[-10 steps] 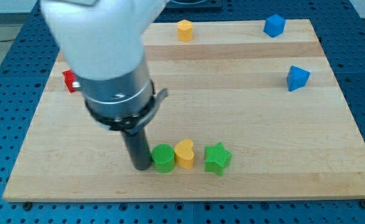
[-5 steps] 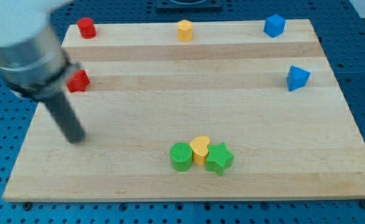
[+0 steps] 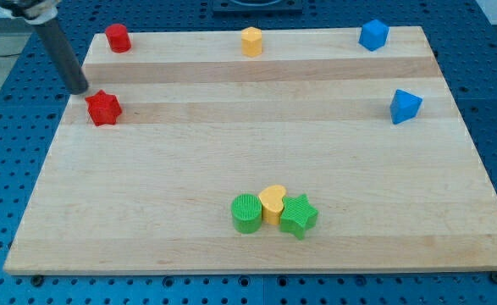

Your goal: Slide the red star to the top left side of the green circle

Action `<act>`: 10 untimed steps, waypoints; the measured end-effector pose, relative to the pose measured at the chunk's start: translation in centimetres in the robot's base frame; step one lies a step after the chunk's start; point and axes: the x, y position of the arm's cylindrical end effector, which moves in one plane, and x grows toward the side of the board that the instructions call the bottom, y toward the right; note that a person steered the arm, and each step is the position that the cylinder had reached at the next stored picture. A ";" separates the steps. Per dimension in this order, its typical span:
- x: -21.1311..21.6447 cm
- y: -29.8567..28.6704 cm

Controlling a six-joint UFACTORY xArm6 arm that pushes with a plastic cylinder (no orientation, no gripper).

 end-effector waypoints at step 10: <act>3.5 14.6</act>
